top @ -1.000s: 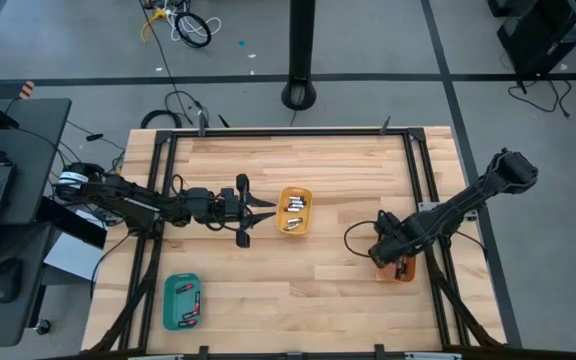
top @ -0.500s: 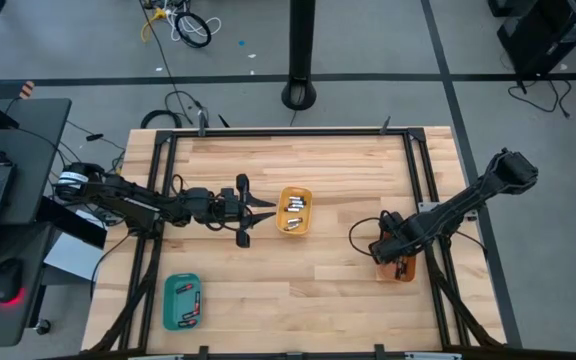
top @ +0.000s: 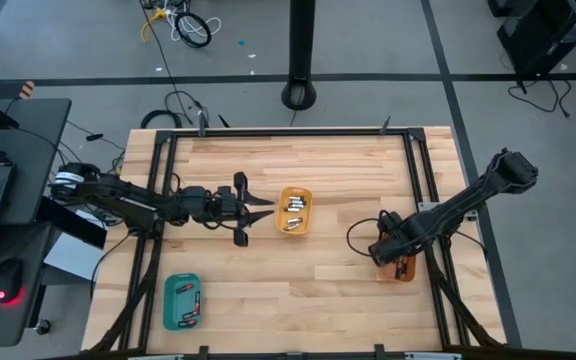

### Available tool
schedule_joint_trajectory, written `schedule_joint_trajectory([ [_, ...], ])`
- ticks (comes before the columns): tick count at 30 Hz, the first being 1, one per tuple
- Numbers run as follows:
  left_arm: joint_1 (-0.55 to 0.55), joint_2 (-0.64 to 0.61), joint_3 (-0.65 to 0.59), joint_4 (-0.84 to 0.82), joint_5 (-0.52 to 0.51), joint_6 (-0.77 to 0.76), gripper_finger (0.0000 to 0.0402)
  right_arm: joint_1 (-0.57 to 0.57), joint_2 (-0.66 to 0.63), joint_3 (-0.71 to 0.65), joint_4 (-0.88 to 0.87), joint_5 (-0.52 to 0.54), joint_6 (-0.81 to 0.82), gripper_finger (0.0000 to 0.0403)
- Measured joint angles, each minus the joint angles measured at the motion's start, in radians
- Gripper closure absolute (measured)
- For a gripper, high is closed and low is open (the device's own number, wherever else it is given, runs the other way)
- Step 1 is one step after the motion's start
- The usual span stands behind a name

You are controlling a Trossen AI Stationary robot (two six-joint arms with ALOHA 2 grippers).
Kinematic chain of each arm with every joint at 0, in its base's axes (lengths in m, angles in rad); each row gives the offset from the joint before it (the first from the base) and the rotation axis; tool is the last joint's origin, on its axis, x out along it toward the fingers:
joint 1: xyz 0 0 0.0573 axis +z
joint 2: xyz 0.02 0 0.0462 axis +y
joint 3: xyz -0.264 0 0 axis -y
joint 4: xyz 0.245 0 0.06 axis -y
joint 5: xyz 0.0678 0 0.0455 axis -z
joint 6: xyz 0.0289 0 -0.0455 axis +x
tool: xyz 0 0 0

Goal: Sort batteries
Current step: Return to Home Position

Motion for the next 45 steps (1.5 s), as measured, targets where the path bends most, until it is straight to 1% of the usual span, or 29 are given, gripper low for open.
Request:
schedule_joint_trajectory([
  [4, 0.000, -0.032, -0.001, -0.047, 0.000, 0.000, 0.0298, 0.000, -0.002, 0.065, -0.039, 0.000, -0.104, 0.0227],
  [6, 0.000, -0.060, -0.001, -0.087, 0.000, 0.000, 0.0298, 0.003, -0.002, 0.101, -0.067, 0.000, -0.163, 0.0225],
  [8, 0.000, -0.083, -0.001, -0.109, 0.000, 0.000, 0.0298, 0.010, -0.002, 0.135, -0.085, 0.018, -0.211, 0.0233],
  [11, 0.000, -0.129, -0.001, -0.166, 0.000, 0.000, 0.0298, 0.021, -0.002, 0.180, -0.139, 0.067, -0.245, 0.0269],
  [13, 0.000, -0.156, -0.001, -0.202, 0.000, 0.002, 0.0298, 0.031, -0.002, 0.201, -0.161, 0.107, -0.270, 0.0307],
  [16, 0.000, -0.196, -0.002, -0.274, 0.000, 0.008, 0.0298, 0.042, -0.002, 0.209, -0.167, 0.181, -0.338, 0.0377],
  [17, 0.000, -0.207, -0.002, -0.294, 0.000, 0.008, 0.0298, 0.046, -0.002, 0.209, -0.160, 0.210, -0.370, 0.0388],
  [20, -0.003, -0.231, -0.002, -0.339, 0.000, 0.007, 0.0300, 0.045, -0.002, 0.209, -0.120, 0.287, -0.457, 0.0386],
  [23, -0.006, -0.241, -0.002, -0.347, 0.000, 0.007, 0.0314, 0.029, -0.002, 0.209, -0.061, 0.369, -0.547, 0.0390],
  [26, -0.006, -0.241, -0.002, -0.348, 0.000, 0.014, 0.0337, 0.004, -0.002, 0.209, 0.031, 0.438, -0.669, 0.0395],
  [31, -0.004, -0.242, -0.002, -0.348, 0.000, 0.032, 0.0389, -0.059, -0.002, 0.208, 0.238, 0.477, -0.940, 0.0396],
  [33, -0.004, -0.251, -0.002, -0.353, 0.000, 0.033, 0.0394, -0.088, -0.002, 0.207, 0.341, 0.480, -1.049, 0.0397],
  [35, -0.004, -0.261, -0.002, -0.354, 0.000, 0.040, 0.0391, -0.116, -0.002, 0.191, 0.465, 0.477, -1.164, 0.0397],
  [40, -0.004, -0.306, -0.002, -0.426, 0.000, 0.060, 0.0393, -0.182, -0.002, 0.118, 0.772, 0.394, -1.433, 0.0398],
  [43, -0.004, -0.321, -0.002, -0.463, 0.002, 0.058, 0.0394, -0.229, -0.002, 0.075, 0.911, 0.336, -1.550, 0.0398],
  [45, -0.004, -0.321, -0.006, -0.465, 0.005, 0.058, 0.0394, -0.268, -0.002, 0.043, 1.002, 0.271, -1.611, 0.0398],
])
